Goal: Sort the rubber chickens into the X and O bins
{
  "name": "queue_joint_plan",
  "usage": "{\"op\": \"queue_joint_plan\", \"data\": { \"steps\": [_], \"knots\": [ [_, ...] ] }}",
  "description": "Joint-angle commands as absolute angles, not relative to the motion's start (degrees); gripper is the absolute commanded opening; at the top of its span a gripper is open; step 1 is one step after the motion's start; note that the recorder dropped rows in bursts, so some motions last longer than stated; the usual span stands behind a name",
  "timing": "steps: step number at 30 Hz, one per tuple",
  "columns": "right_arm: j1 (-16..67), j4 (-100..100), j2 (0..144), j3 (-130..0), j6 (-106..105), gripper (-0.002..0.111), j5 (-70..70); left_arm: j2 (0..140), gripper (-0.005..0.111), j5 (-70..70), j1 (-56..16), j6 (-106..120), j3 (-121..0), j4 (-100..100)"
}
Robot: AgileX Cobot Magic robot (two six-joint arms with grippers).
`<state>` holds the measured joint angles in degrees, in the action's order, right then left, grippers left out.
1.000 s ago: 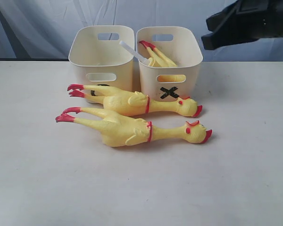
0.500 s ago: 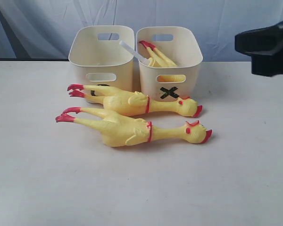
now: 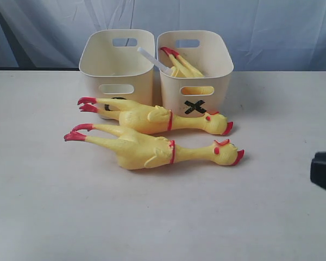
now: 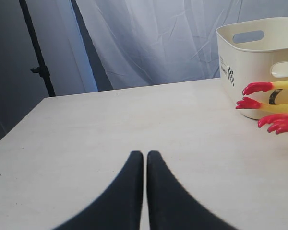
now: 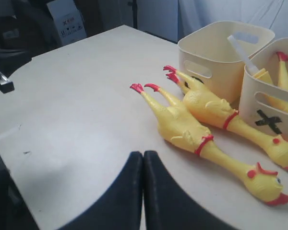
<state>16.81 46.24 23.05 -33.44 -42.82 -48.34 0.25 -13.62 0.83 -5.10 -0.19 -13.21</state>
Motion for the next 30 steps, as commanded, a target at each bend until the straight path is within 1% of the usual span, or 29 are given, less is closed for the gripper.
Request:
{"op": "queue_joint_plan", "data": {
  "steps": [1, 2, 5, 10, 13, 15, 16, 18, 19, 20, 22, 30],
  "knots": [
    [16.66, 47.15, 18.13, -27.67, -42.53, 0.0, -48.19, 0.0, 0.004, -10.87, 1.02, -5.3, 0.0, -12.81],
    [16.66, 48.14, 16.91, -26.38, -42.09, 0.0, -48.19, 0.0, 0.004, -7.69, 1.02, -5.3, 0.0, -11.06],
    [16.66, 50.09, 12.7, -23.56, -40.95, 0.0, -49.85, 0.0, 0.004, 6.42, 1.02, -5.79, 0.0, 5.24],
    [16.66, 50.19, 4.8, -23.0, -39.94, 0.0, -52.37, 0.0, 0.004, 26.99, 1.02, -5.59, 0.0, 8.76],
    [16.66, 50.19, 1.43, -23.0, -39.94, 0.0, -51.54, 0.0, 0.004, 29.18, 1.02, -11.41, 0.0, 8.76],
    [16.66, 50.07, 0.77, -23.0, -39.94, 0.0, -51.41, 0.0, 0.004, 29.41, 1.02, -23.99, 0.0, 6.86],
    [16.66, 50.07, 0.77, -23.0, -39.94, 0.0, -51.41, 0.0, 0.004, 29.02, 1.02, -27.82, 0.0, 4.8],
    [16.66, 50.07, 0.77, -23.0, -39.94, 0.0, -51.41, 0.0, 0.004, 24.76, 1.02, -34.97, -2.08, -5.34],
    [16.66, 50.07, 0.77, -23.0, -39.94, 0.0, -51.41, 0.98, 0.003, 21.73, 1.02, -40.56, -4.39, -14.82],
    [16.66, 50.07, 0.77, -23.0, -39.94, 0.0, -51.41, 2.18, 0.001, 20.94, 1.02, -43.82, -5.85, -21.01],
    [16.66, 50.07, 0.77, -23.0, -39.94, 0.0, -51.41, 5.62, 0.0, 21.04, 1.02, -51.98, -9.32, -32.35],
    [16.66, 50.06, 0.77, -23.0, -39.94, 0.0, -51.68, 19.63, 0.0, 21.04, 1.02, -75.15, -19.24, -58.02]
  ]
}}
